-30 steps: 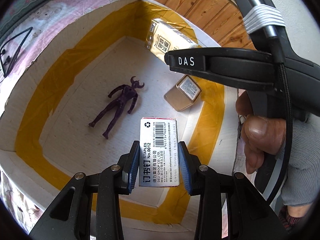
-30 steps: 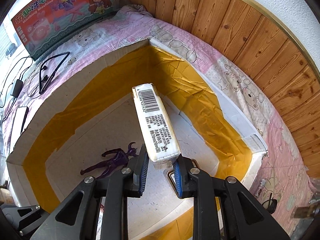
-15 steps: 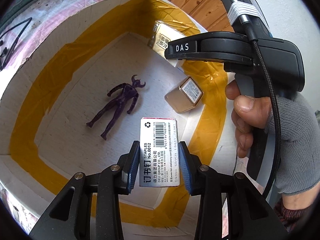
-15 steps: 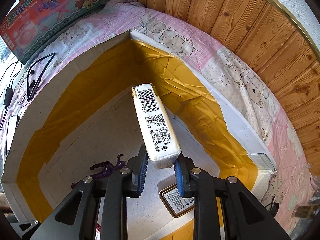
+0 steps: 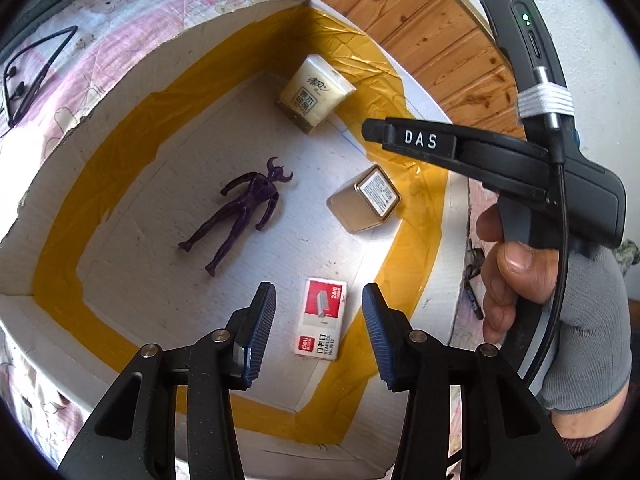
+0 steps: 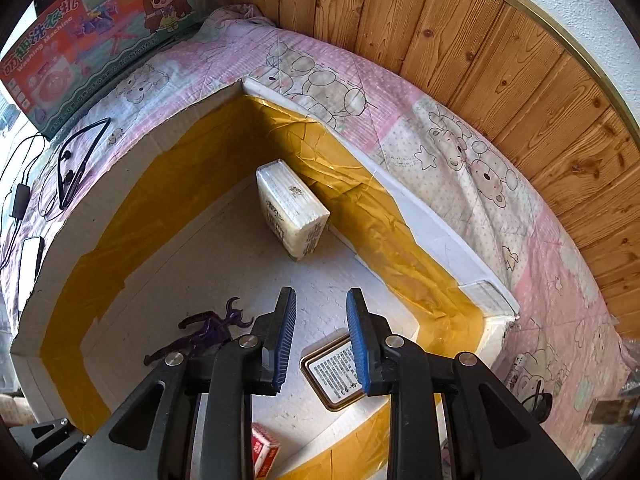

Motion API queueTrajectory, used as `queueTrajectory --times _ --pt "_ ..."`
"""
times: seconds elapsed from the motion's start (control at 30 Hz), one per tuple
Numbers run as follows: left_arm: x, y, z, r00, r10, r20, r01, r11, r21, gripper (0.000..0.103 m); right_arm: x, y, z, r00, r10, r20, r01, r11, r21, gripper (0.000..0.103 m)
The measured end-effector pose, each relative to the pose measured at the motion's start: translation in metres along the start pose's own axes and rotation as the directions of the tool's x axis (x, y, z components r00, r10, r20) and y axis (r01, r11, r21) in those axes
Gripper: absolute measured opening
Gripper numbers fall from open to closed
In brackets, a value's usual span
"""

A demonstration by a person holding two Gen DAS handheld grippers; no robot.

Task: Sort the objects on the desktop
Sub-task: 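Open the right tool dropping the tissue pack while the left tool releases the staple box, then withdraw both tools from the box toward the items on the quilt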

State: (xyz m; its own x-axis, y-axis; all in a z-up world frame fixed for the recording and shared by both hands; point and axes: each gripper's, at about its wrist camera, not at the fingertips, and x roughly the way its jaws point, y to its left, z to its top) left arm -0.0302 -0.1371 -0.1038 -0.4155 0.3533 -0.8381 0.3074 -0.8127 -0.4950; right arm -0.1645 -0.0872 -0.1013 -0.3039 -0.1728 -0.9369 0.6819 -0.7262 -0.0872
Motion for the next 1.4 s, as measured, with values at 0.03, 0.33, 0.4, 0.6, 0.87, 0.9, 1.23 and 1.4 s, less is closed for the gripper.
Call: queueTrajectory --times 0.03,0.33,0.4,0.6,0.87,0.9,1.23,1.4 --pt "-0.003 -0.002 -0.001 1.0 0.006 0.008 -0.006 1.0 0.005 0.048 -0.003 0.0 -0.003 1.0 0.004 0.001 -0.004 1.0 0.0 0.029" --pt "-0.019 -0.017 -0.014 0.997 0.052 0.061 -0.055 0.997 0.048 0.048 -0.034 0.01 -0.037 0.999 0.03 0.024 -0.029 0.999 -0.025 0.032" --pt "-0.025 -0.019 -0.017 0.995 0.067 0.079 -0.071 0.996 0.052 0.048 -0.043 0.013 -0.044 0.999 0.026 0.035 -0.024 0.999 -0.04 0.033" --pt "-0.039 -0.028 -0.028 0.986 0.1 0.13 -0.111 0.991 0.074 0.048 -0.074 0.017 -0.061 0.996 0.043 0.075 -0.038 0.997 -0.061 0.038" --pt "-0.048 -0.038 -0.044 0.978 0.134 0.161 -0.148 0.986 0.082 0.048 -0.112 0.022 -0.099 0.987 0.045 0.157 -0.028 0.994 -0.106 0.045" --pt "-0.049 -0.04 -0.046 0.976 0.14 0.166 -0.157 0.984 0.089 0.048 -0.117 0.022 -0.105 0.984 0.04 0.173 -0.021 0.994 -0.111 0.045" --pt "-0.06 -0.049 -0.059 0.941 0.22 0.258 -0.254 0.961 0.109 0.048 -0.161 0.005 -0.156 0.949 0.067 0.308 -0.052 0.997 -0.057 0.047" --pt "-0.065 -0.051 -0.068 0.908 0.279 0.313 -0.325 0.94 0.104 0.048 -0.164 -0.002 -0.174 0.934 0.112 0.34 -0.11 0.994 -0.023 0.047"
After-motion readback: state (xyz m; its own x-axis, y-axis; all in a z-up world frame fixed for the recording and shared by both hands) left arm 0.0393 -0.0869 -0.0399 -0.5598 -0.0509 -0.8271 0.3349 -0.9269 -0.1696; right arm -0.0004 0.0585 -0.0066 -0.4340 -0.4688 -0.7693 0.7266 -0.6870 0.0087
